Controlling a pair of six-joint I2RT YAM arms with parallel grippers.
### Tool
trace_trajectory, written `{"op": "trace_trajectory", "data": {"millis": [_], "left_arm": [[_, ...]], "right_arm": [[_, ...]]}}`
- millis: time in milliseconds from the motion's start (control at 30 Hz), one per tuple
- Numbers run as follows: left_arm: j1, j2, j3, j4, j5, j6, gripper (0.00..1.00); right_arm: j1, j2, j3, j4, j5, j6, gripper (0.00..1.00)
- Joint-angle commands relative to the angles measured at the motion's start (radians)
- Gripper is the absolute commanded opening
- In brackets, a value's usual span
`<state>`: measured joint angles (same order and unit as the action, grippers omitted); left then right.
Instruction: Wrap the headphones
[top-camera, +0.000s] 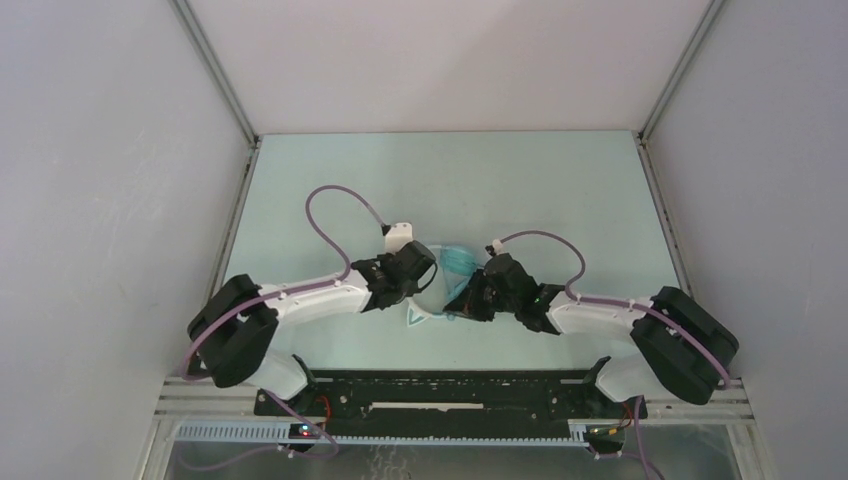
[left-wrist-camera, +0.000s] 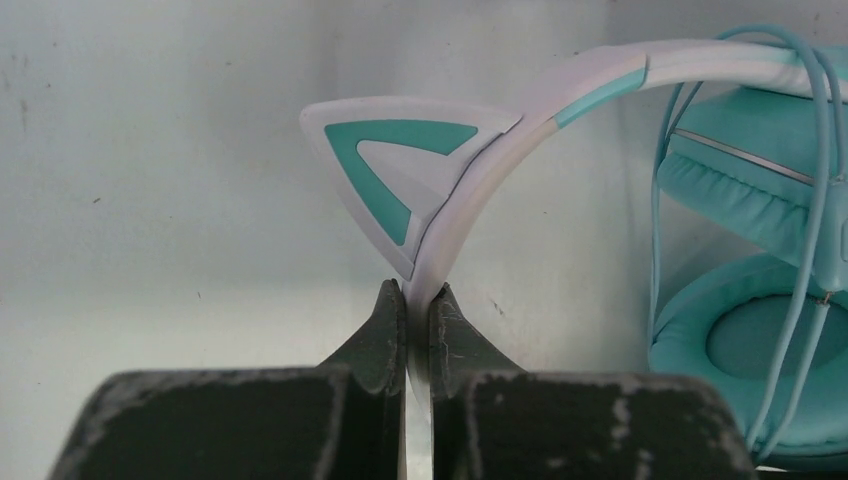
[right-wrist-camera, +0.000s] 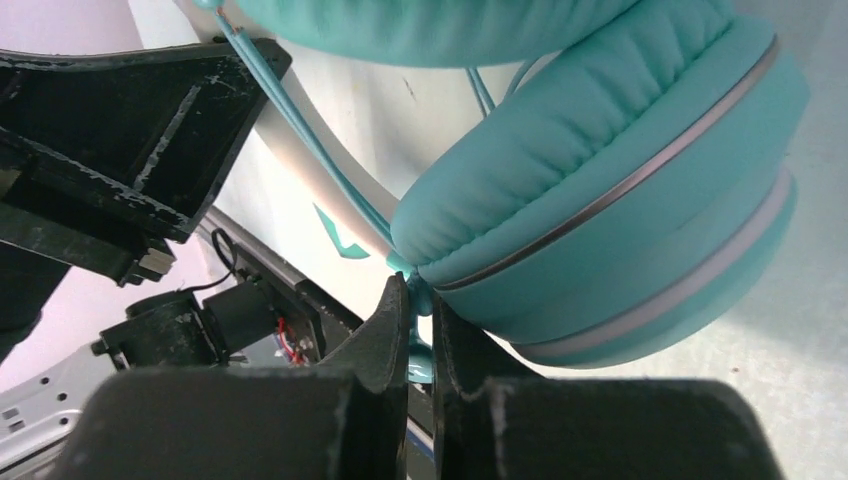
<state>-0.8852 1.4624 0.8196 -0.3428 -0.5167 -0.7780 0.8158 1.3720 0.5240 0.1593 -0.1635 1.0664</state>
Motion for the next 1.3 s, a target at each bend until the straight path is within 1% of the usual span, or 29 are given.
{"op": "trace_trajectory", "data": {"millis": [0,133,200,233,267,400,567,800,1100,1267], "left_arm": [[-0.015,0.001,-0.008,0.071,0.055,-0.052,0.0],[-0.015,0.013,-0.007,0.066,0.061,-0.052,0.0],[-0.015,0.017,-0.007,0.067,0.069,-0.055,0.0],[-0.015,0.019,-0.009,0.068,0.072,-0.059,0.0],[-0.016,0.019,-0.011,0.071,0.075,-0.062,0.0],[-0.015,0.024,-0.016,0.076,0.087,-0.062,0.0],[-0.016,0.027,-0.014,0.07,0.087,-0.053,0.0],[-0.015,0.036,-0.007,0.069,0.098,-0.051,0.0],[-0.018,0.046,0.001,0.062,0.105,-0.049,0.0],[-0.017,0.052,0.007,0.058,0.102,-0.049,0.0]], "right_arm": [[-0.009,0.044,0.008,0.061,-0.005,0.051,0.12],[-0.009,0.052,0.008,0.072,-0.007,0.056,0.22],[-0.006,0.04,0.008,0.068,0.003,0.05,0.31],[-0.004,0.032,0.008,0.062,0.013,0.048,0.38],[-0.003,0.024,0.008,0.056,0.023,0.044,0.4],[-0.005,0.013,0.008,0.048,0.035,0.034,0.41],[-0.007,0.006,0.008,0.082,0.027,0.029,0.42],[-0.011,-0.037,0.008,0.117,0.071,0.005,0.43],[-0.029,0.007,0.01,0.167,0.07,0.012,0.43],[-0.031,-0.014,0.01,0.162,0.056,0.005,0.43]]}}
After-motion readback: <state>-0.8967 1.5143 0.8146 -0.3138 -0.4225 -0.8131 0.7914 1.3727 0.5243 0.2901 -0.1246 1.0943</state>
